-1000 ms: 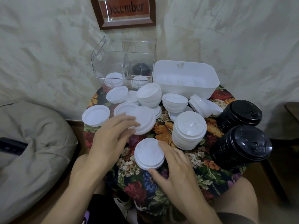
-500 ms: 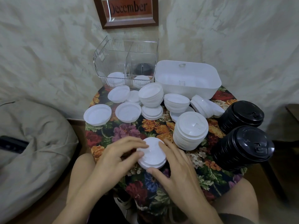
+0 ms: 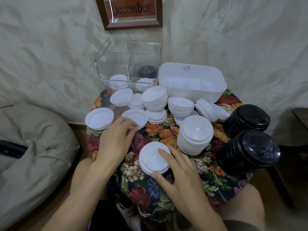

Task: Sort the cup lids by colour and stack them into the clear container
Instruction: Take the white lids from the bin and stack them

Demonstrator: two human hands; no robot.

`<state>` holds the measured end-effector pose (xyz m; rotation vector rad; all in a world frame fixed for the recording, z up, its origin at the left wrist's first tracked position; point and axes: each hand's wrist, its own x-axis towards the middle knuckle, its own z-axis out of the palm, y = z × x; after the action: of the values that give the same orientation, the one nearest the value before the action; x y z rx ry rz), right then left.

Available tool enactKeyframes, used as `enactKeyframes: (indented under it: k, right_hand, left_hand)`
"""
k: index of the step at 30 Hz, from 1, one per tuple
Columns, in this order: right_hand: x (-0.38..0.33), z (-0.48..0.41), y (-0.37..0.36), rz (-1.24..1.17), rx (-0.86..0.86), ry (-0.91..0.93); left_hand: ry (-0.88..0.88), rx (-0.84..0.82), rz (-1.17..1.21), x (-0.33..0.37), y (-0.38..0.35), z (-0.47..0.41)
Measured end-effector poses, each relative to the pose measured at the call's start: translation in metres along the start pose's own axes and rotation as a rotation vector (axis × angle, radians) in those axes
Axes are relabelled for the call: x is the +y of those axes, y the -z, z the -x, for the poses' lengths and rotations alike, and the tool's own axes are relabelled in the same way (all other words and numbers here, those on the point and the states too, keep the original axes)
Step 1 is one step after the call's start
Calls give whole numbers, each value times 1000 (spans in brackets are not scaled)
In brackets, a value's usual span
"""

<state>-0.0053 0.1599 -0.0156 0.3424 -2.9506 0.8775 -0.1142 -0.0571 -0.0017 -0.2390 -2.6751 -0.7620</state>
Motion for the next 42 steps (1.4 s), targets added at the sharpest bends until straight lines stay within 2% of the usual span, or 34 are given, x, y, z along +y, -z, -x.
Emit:
enactKeyframes:
  k: [8,14,20,24,27,31,42]
  right_hand:
    - [-3,-2,5,-65,9,-36]
    - [-5,-2,7,-91,22,-46]
    - [-5,0,7,-176,37,-111]
    - [-4,0,7,-173,43,-107]
    - [-4,1,6,-177,56,-94]
    - [-5,1,6,-139,77,-34]
    - [-2,0,5,-173,79,-54]
  left_hand:
    - [105,115,279,18,23,42]
    - [314,114,861,35,35,50]
    - [487,21,1196,43,36,53]
    - [537,-38,1324,36,40,56]
    - [523,-122,1299,30,35,62]
    - [387,-267,996,25,25,66]
    - [183,-375,584,18,26,59]
